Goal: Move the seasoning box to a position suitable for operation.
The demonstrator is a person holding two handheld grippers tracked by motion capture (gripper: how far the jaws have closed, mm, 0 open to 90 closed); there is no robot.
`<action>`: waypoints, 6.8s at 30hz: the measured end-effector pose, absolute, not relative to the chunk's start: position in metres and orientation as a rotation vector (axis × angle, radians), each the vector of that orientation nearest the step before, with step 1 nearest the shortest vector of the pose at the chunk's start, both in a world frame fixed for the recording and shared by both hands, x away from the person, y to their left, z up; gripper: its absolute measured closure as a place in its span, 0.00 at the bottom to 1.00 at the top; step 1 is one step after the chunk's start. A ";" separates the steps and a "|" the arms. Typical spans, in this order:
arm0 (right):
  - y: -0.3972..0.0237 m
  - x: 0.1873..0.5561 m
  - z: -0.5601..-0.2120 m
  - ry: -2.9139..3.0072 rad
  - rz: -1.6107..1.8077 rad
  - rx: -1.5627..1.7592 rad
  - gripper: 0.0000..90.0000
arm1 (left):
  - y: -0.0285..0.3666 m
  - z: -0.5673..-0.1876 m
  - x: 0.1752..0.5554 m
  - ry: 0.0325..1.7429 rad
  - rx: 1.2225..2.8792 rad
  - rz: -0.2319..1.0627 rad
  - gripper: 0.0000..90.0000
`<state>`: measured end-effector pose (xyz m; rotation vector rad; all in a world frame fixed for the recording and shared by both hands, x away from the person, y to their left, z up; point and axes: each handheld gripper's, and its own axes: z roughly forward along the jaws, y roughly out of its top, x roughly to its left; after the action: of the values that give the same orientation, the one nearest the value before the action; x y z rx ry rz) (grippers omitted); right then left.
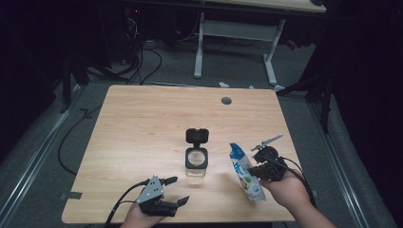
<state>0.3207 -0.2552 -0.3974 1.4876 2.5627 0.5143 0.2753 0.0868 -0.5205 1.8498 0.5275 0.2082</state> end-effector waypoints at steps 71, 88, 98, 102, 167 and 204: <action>-0.182 0.309 -0.350 2.670 0.722 1.298 1.00 | -0.042 -0.522 0.282 0.395 1.902 0.258 0.38; -0.181 0.315 -0.354 2.679 0.669 1.278 1.00 | -0.035 -0.513 0.265 0.398 1.938 0.295 0.48; -0.175 0.323 -0.354 2.696 0.660 1.246 1.00 | -0.036 -0.512 0.266 0.419 1.942 0.314 0.49; -0.172 0.326 -0.354 2.703 0.655 1.231 1.00 | -0.034 -0.512 0.267 0.435 1.934 0.308 0.49; -0.148 0.355 -0.352 2.750 0.547 1.186 1.00 | -0.025 -0.510 0.278 0.463 1.873 0.279 0.50; -0.145 0.356 -0.348 2.731 0.529 1.187 1.00 | -0.026 -0.507 0.275 0.447 1.844 0.287 0.50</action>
<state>0.3561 -0.1445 -0.3483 1.1871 2.7309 0.5291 0.2748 -0.0260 -0.5072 1.8444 0.4467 0.2871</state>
